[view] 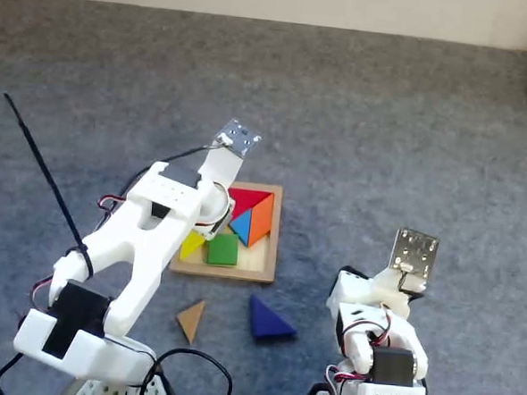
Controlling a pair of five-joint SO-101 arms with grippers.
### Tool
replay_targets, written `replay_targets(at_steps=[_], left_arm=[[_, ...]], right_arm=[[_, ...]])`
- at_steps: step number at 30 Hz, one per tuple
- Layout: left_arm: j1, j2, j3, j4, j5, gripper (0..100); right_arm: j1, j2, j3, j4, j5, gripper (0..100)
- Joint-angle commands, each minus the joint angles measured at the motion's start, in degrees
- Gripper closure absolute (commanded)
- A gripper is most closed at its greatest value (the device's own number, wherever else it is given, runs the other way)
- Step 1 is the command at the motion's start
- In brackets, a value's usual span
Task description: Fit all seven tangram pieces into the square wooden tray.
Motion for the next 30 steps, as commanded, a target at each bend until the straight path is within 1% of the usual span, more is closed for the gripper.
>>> replay_targets(at_steps=[1,5,8,14,17,21,27,30], left_arm=[[-0.92,-3.74,-0.4,0.44,0.44,87],[-4.62,-12.09,4.44,0.35,0.44,87],[-4.79,-17.01,9.36,0.35,0.44,87],[-4.53,-18.51,12.62,0.79,0.44,87],[-1.45,-18.51,12.53,2.29,0.44,87],[2.86,-18.51,12.44,2.02,0.44,87],[5.67,-15.87,10.24,1.58,0.44,87],[5.76,-13.41,7.69,1.76,0.44,87]], right_arm=[[0.57,-1.1,6.9,-1.27,0.79,99.0],[0.57,-1.1,6.9,-1.27,0.79,99.0],[0.57,-1.1,6.9,-1.27,0.79,99.0],[0.57,-1.1,6.9,-1.27,0.79,99.0],[0.57,-1.1,6.9,-1.27,0.79,99.0],[0.57,-1.1,6.9,-1.27,0.79,99.0],[0.57,-1.1,6.9,-1.27,0.79,99.0],[0.57,-1.1,6.9,-1.27,0.79,99.0]])
